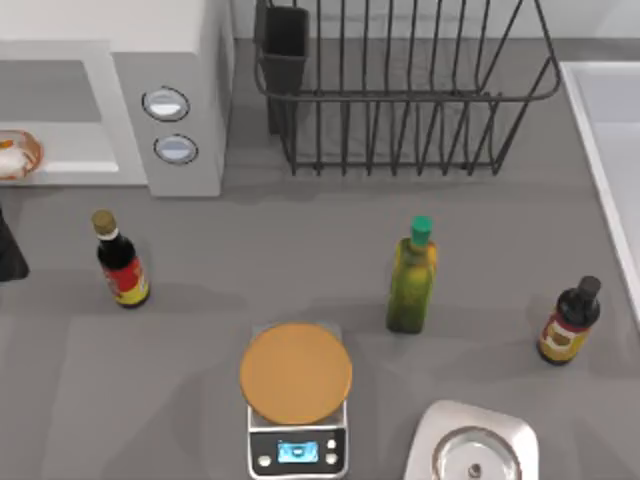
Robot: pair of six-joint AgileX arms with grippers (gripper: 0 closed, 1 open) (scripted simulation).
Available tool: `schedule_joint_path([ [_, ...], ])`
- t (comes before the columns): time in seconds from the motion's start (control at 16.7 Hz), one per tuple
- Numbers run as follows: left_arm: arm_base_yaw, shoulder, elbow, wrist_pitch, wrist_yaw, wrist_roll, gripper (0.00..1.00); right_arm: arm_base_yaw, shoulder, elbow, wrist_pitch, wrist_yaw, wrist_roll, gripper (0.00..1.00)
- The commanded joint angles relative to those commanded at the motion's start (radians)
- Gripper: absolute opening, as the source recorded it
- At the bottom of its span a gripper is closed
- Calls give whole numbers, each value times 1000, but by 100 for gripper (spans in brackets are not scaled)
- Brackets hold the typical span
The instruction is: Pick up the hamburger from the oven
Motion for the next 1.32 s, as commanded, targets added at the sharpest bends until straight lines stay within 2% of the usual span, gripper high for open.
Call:
schedule_joint_path([
  [0.6, 64, 1145, 396, 559, 103, 39, 100, 0, 0, 0, 0, 0, 0, 100],
  [0.84, 95, 1540, 525, 747, 135, 52, 100, 0, 0, 0, 0, 0, 0, 100],
  [1.08, 126, 1798, 607, 874, 154, 60, 100, 0, 0, 0, 0, 0, 0, 100],
  [1.32, 145, 1885, 631, 919, 158, 63, 100, 0, 0, 0, 0, 0, 0, 100],
])
